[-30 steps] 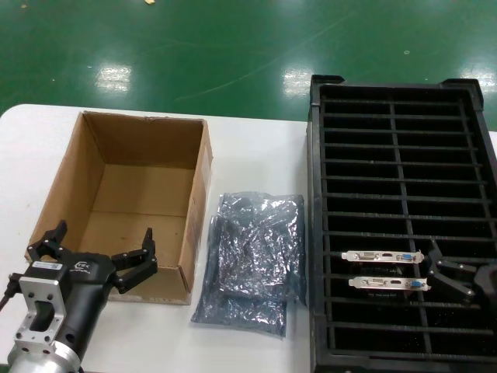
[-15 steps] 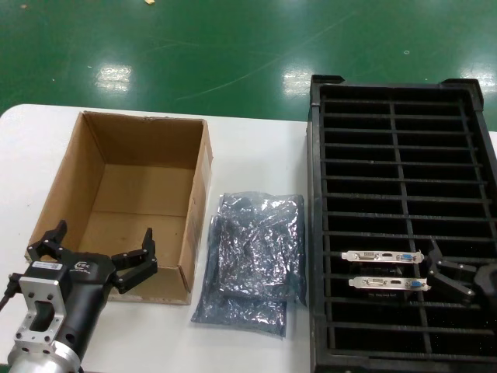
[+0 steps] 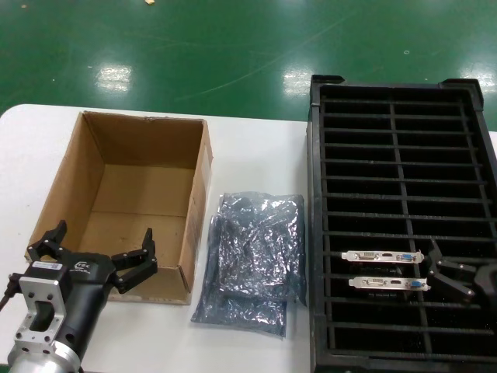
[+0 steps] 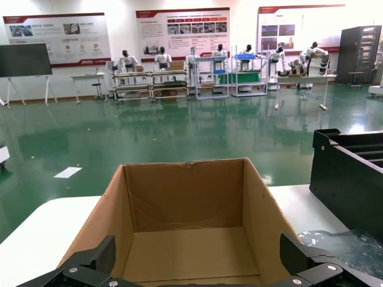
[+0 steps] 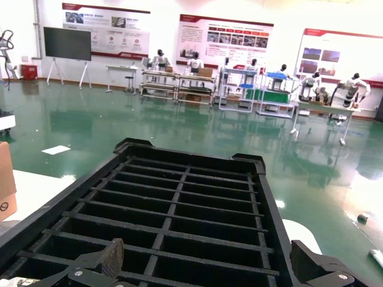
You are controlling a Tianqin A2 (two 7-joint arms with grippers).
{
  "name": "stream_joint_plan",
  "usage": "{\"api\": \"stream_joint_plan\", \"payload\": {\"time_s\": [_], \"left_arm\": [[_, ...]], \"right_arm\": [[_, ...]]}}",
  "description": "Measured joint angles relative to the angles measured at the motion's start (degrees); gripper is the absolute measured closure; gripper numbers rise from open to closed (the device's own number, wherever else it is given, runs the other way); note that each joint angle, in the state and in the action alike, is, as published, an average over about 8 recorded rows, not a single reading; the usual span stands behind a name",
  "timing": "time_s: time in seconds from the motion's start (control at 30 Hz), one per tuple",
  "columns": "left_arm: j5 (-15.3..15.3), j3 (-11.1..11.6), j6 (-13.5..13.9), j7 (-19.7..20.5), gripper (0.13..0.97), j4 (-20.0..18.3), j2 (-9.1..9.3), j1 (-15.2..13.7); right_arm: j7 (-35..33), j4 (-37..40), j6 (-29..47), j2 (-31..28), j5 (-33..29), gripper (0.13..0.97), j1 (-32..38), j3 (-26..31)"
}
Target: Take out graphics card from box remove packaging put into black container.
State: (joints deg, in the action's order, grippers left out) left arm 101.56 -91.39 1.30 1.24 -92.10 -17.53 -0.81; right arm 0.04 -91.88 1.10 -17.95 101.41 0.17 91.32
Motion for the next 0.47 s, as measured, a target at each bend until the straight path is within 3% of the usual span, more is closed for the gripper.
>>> {"api": "stream_joint_plan", "payload": {"time_s": [0.47], "left_arm": [[0.00,0.00,0.00,0.00,0.132,0.00,0.00,0.00]], "right_arm": [[0.00,0.00,0.00,0.00,0.00,0.129,0.00,0.00]]}}
